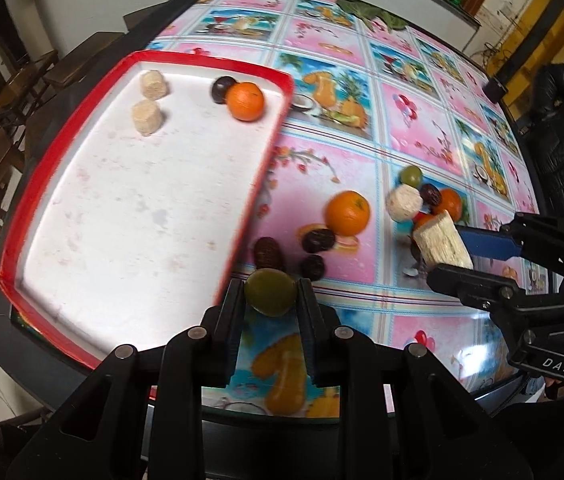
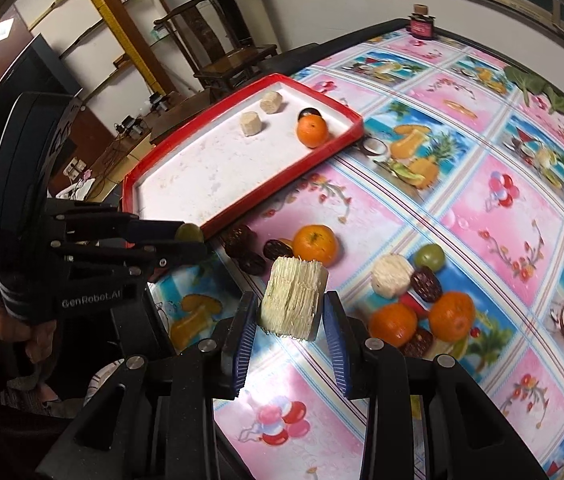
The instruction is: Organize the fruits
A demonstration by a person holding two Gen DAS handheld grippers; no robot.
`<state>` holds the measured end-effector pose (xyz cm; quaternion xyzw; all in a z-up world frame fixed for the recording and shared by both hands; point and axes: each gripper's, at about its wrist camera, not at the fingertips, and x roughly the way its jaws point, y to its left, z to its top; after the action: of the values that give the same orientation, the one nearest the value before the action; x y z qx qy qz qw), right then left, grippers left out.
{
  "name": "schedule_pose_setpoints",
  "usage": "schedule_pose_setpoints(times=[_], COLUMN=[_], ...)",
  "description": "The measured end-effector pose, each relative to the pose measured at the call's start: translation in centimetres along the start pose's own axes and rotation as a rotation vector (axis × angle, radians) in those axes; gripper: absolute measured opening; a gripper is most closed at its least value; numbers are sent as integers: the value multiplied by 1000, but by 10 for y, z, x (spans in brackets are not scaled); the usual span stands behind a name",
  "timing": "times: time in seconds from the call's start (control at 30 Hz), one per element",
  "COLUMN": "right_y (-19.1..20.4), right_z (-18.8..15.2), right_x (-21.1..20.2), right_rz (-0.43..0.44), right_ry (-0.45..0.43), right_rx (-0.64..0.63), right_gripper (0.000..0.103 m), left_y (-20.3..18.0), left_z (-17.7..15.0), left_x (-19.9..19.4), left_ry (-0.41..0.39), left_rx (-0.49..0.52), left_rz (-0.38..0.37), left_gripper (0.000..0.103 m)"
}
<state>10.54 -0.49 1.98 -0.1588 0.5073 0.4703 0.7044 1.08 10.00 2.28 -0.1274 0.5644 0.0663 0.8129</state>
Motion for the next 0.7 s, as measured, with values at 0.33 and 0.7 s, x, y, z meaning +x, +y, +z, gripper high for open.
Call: schedule_pose_setpoints(times=[0.33, 0.7], right_y=[15, 27], right_z=[21, 44], right_x=[6, 17], right_rz=[12, 20], right_ry=[-4, -8], right_rx=[-35, -56], right_gripper=[34, 34], left_y=[38, 63], left_z=[2, 12], left_x=[-2, 7], left_ry=[-3, 5], left_rx=[-46, -71], left_rz=[41, 49], left_gripper=[23, 23])
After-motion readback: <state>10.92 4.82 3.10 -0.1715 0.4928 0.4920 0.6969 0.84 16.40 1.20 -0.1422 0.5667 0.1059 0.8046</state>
